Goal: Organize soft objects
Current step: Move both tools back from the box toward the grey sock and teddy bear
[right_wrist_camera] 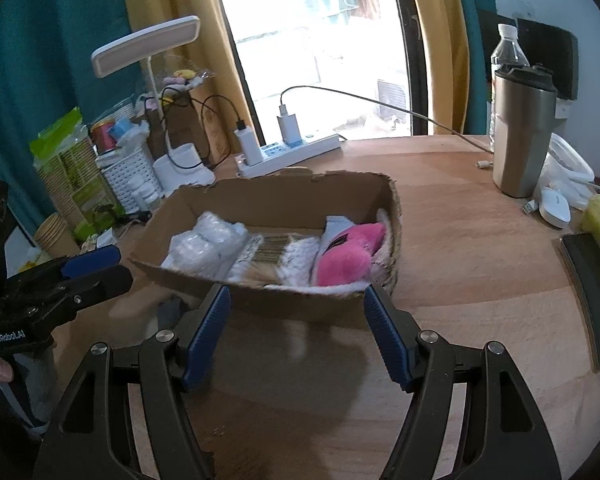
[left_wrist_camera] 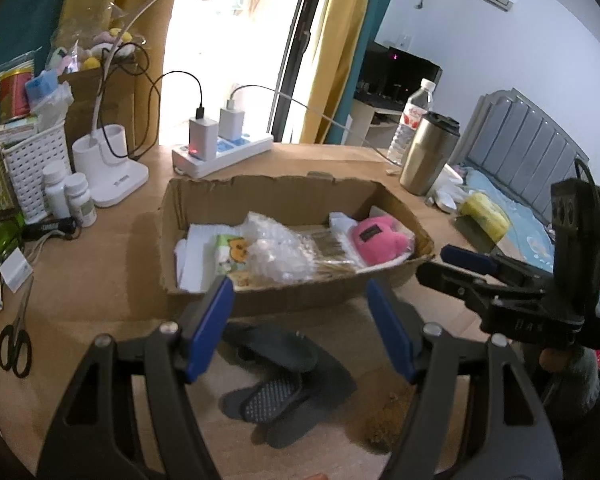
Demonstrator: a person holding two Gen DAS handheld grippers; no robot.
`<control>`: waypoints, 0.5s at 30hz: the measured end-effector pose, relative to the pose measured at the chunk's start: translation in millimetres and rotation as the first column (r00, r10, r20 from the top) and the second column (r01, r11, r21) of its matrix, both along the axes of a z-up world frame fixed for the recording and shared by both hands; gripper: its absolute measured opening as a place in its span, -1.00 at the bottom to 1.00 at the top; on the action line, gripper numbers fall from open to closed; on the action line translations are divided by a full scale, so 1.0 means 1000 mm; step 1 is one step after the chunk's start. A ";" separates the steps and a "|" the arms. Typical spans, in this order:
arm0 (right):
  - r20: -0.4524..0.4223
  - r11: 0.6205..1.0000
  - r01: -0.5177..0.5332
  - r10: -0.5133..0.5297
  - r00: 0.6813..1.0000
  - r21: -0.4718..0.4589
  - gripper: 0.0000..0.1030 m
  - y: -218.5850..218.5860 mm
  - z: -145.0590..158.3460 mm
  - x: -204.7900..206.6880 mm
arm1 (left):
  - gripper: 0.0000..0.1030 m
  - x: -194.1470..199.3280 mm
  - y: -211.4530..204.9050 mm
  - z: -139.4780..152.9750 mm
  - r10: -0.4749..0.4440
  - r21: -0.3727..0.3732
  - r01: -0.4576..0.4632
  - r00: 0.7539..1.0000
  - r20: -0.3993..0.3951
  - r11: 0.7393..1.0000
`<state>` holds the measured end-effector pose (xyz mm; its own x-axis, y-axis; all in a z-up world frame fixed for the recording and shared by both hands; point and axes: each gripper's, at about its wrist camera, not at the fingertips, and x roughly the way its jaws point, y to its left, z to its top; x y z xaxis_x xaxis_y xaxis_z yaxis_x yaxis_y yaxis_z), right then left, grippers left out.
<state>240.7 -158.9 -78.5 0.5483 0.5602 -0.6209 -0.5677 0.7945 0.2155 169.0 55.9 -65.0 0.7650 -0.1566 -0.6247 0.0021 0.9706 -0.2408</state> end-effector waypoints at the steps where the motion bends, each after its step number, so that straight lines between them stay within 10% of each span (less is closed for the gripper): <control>1: 0.002 1.000 -0.003 0.003 1.000 -0.002 0.41 0.001 0.000 -0.003 | 0.38 -0.002 0.000 0.000 -0.001 -0.001 0.001 1.000 0.002 1.000; 15: 0.008 0.998 -0.048 0.048 0.999 -0.032 0.41 0.015 -0.003 -0.040 | 0.38 -0.030 0.001 -0.011 0.005 -0.024 -0.005 1.000 0.002 1.000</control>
<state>201.2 -143.9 -81.4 0.5268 0.5658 -0.6343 -0.6071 0.7727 0.1851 139.3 56.6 -76.0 0.7671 -0.1680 -0.6191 -0.0021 0.9644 -0.2644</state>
